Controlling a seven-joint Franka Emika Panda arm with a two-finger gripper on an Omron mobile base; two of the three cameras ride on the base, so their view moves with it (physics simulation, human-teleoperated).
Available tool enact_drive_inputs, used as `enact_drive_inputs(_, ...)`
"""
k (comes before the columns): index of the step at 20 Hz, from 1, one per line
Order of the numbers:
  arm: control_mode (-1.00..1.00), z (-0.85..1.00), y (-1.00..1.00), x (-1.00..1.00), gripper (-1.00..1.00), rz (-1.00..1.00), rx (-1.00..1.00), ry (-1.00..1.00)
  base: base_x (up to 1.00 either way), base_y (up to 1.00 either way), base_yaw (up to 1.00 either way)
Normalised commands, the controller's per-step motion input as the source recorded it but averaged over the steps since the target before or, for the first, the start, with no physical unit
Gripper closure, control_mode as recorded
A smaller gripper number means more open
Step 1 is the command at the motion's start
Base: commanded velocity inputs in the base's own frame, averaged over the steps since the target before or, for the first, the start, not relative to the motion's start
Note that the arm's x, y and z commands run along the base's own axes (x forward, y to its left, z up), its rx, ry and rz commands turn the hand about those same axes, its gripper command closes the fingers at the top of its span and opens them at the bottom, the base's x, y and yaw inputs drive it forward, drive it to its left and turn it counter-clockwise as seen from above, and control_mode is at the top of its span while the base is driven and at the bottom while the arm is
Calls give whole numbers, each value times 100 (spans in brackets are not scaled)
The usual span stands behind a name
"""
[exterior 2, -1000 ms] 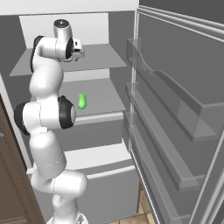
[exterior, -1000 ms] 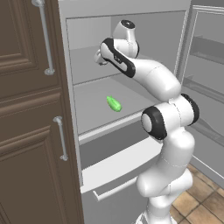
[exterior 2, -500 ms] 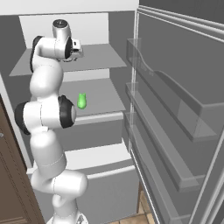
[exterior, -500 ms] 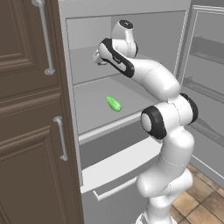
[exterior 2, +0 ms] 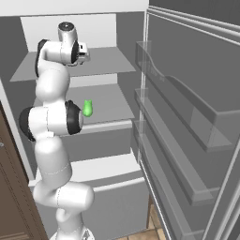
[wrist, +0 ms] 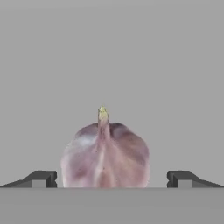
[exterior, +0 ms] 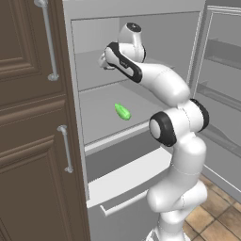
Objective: Retrieve the bottle and the shaker from the cabinet and place them next to the mixing bowl on the counter. Then add garlic from the fridge to the mixing bowl.
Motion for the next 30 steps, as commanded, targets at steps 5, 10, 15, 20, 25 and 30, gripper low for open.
enact_drive_inputs(5, -100, 0, 0, 21, -100, 0, 0, 0, 0, 0, 0)
enact_drive_inputs(10, -100, 0, 0, 3, -100, 0, 0, 0, 0, 0, 0)
enact_drive_inputs(15, -100, 0, 0, 0, -100, 0, 0, 0, 0, 0, 0)
enact_drive_inputs(20, -100, 0, 0, 0, -100, 0, 0, 0, 0, 0, 0)
enact_drive_inputs(25, -100, -12, 0, 0, -100, 0, 1, 0, 0, 0, 0)
enact_drive_inputs(30, -100, -19, 0, 0, -100, 0, 3, 0, 0, 0, 0)
